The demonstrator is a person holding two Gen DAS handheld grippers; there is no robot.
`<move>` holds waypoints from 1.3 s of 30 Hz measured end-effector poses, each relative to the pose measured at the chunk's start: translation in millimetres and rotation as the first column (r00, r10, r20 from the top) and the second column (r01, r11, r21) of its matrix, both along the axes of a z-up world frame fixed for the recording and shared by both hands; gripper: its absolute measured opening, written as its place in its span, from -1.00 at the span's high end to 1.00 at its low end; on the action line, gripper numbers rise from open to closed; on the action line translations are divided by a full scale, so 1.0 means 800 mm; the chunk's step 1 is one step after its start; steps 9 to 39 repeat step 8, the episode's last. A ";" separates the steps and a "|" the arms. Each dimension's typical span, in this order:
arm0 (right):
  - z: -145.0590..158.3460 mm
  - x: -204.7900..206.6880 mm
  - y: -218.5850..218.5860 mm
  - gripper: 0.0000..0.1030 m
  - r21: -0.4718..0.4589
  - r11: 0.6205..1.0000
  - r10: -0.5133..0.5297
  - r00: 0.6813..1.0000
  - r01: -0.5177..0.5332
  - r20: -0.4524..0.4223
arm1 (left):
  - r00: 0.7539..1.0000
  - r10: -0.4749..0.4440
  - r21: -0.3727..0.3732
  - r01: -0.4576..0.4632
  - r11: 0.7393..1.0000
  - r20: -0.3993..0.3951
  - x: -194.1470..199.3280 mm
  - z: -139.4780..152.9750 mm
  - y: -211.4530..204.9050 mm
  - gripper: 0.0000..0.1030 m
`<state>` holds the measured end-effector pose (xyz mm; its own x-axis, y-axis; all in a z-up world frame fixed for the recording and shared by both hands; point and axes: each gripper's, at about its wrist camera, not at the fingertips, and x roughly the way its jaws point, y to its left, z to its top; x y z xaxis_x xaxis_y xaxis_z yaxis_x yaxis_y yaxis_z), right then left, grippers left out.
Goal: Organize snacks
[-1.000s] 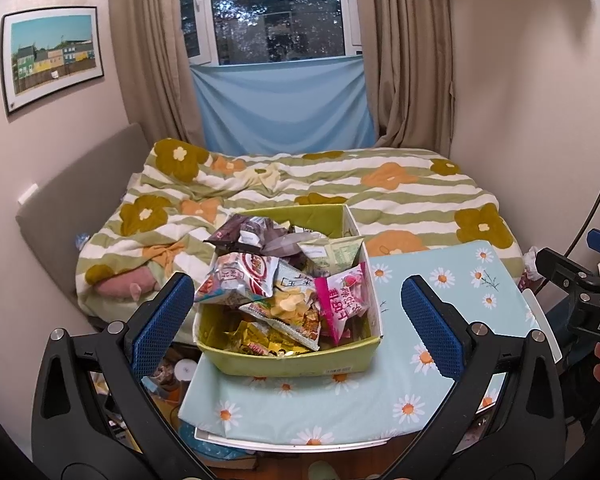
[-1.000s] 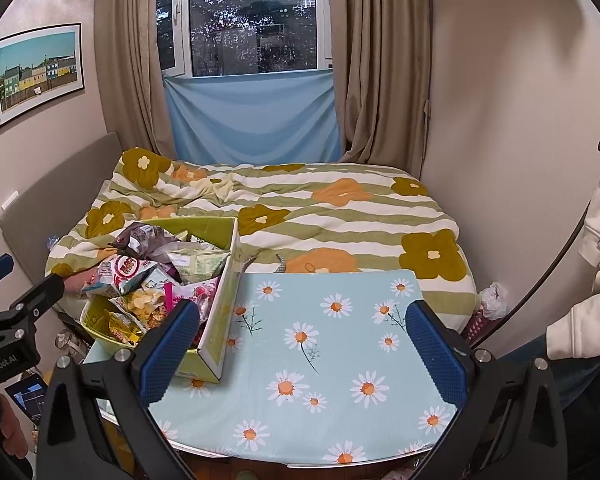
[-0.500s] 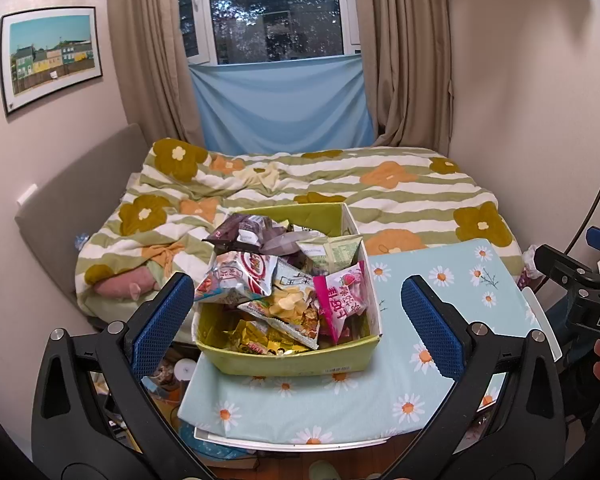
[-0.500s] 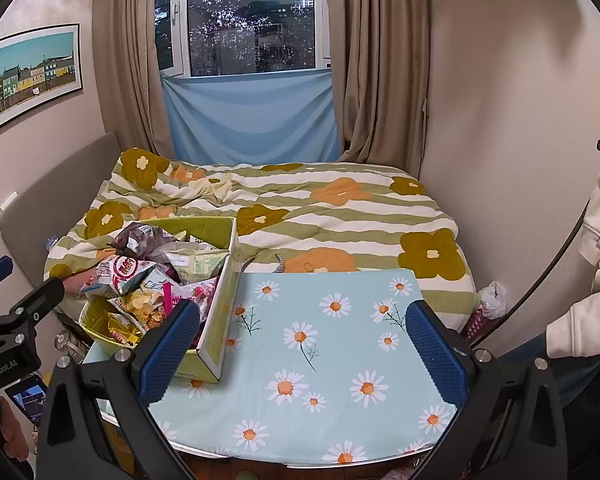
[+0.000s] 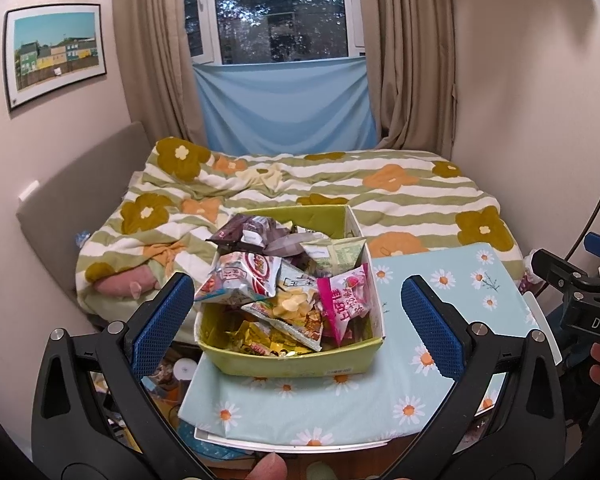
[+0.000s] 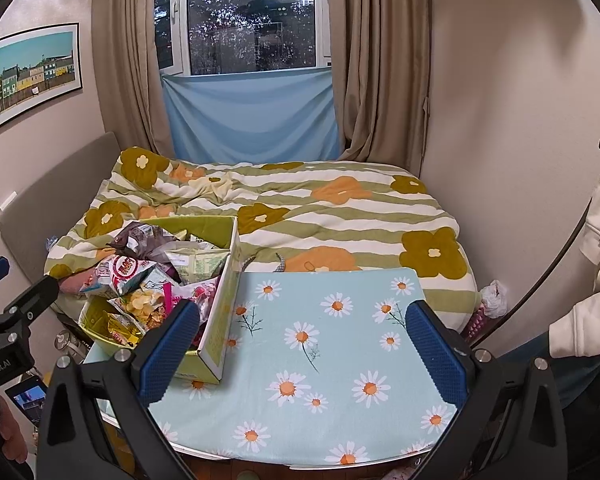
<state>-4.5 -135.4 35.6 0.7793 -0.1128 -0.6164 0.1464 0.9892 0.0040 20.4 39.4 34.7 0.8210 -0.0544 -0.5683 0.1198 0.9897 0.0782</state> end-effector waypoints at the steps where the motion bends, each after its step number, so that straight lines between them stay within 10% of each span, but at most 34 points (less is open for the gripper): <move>1: -0.001 0.001 0.000 -0.99 0.001 1.000 -0.001 1.000 0.001 0.000 | 1.000 -0.002 -0.001 0.002 1.000 -0.001 0.001 0.000 0.001 -1.00; 39: -0.001 0.000 0.000 -0.99 0.000 1.000 -0.002 1.000 0.002 -0.002 | 1.000 -0.012 -0.004 0.012 1.000 0.001 0.006 -0.003 0.006 -1.00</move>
